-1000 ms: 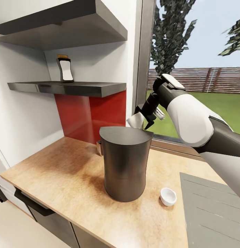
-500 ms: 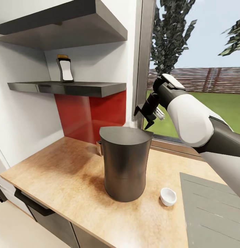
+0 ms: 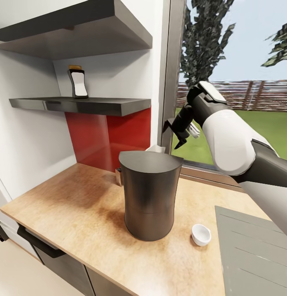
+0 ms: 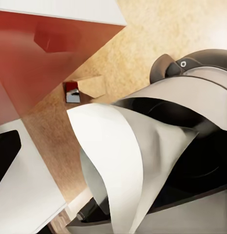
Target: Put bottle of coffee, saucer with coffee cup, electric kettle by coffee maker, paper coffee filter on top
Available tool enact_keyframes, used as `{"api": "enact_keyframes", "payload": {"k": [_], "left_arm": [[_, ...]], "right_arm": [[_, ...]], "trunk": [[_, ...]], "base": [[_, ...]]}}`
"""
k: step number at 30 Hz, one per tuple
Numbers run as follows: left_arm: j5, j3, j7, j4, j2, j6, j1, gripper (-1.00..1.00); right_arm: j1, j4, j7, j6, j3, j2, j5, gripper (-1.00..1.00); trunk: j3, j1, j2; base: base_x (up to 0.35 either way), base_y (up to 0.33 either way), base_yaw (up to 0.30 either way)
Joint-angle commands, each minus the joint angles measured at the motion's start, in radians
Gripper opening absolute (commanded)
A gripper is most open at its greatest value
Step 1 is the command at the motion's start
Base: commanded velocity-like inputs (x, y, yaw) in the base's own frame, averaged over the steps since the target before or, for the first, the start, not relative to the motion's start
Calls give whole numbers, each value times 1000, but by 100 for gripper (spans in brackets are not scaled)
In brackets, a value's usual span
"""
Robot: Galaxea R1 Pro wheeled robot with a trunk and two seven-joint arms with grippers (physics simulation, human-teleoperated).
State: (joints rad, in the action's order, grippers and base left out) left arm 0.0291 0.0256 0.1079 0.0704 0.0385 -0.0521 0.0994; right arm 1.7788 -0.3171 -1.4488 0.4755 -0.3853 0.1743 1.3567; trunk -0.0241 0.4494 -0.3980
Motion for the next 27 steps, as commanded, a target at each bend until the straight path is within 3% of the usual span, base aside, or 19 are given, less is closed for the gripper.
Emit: {"api": "enact_keyframes", "payload": {"k": [1,17,22,27], "left_arm": [[3,2,1,2,0,-2,0,100],[3,2,1,2,1,1,0,100],[3,2,1,2,1,-1,0,100],[4,2,0,3,1,-5,0,100]], "right_arm": [[1,-2,-7,11,-1,0,3,100],[1,-202,-52,17,3,0,4,100],[1,-283,-53,121,5,0,4,100],[1,-303,-52,144,5,0,4,100]], "trunk": [[-2,1,-2],[-2,1,-2],[-2,1,-2],[-2,1,-2]], "base": [[0,0,0],[0,0,0],[0,0,0],[0,0,0]]}}
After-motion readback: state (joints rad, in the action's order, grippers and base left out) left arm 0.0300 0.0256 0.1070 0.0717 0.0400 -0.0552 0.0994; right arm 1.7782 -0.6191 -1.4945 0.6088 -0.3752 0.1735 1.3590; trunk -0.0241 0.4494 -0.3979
